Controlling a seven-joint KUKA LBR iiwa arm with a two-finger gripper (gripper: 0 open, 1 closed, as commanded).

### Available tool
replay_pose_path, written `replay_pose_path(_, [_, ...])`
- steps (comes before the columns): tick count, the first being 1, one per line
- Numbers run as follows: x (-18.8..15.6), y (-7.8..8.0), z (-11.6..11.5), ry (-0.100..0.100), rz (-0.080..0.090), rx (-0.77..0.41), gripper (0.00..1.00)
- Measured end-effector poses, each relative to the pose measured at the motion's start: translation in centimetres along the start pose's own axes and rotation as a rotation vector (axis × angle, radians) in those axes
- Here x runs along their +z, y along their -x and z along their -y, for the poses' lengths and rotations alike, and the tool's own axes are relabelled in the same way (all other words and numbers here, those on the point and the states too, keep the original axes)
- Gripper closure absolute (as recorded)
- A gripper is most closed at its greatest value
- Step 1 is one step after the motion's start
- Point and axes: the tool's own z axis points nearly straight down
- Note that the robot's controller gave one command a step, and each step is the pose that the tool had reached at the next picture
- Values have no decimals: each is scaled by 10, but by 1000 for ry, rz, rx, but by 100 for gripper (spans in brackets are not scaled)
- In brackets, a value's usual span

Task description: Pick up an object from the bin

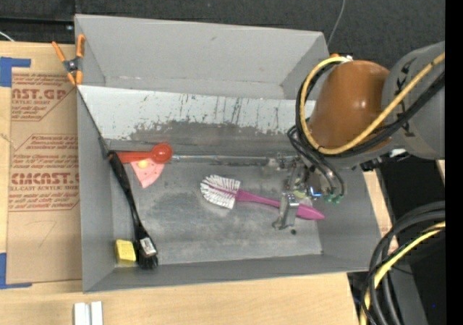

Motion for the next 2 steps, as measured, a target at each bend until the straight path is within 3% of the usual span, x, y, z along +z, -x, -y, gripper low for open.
replay_pose_path(1, [47, 0, 25, 0, 2, -176, 0])
replay_pose_path(2, [63, 0, 15, 2, 1, -196, 0])
